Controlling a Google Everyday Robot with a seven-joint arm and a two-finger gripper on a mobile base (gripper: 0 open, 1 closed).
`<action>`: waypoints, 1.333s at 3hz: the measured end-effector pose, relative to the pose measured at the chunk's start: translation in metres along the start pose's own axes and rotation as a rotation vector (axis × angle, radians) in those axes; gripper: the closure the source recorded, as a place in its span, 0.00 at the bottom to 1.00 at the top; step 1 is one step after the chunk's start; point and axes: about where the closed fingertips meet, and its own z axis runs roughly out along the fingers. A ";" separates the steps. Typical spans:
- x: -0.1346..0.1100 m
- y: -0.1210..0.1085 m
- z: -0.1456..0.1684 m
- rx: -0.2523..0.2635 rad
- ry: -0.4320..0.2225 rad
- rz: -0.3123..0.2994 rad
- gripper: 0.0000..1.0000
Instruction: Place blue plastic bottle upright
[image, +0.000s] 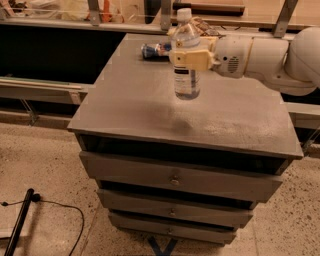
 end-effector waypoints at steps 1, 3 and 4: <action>-0.014 -0.012 0.005 0.106 -0.115 -0.049 1.00; -0.006 -0.031 0.029 0.213 -0.123 -0.114 1.00; 0.005 -0.036 0.041 0.224 -0.137 -0.108 1.00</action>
Offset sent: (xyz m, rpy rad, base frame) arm 0.0447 0.0004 0.0103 0.0118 -0.2273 -0.2830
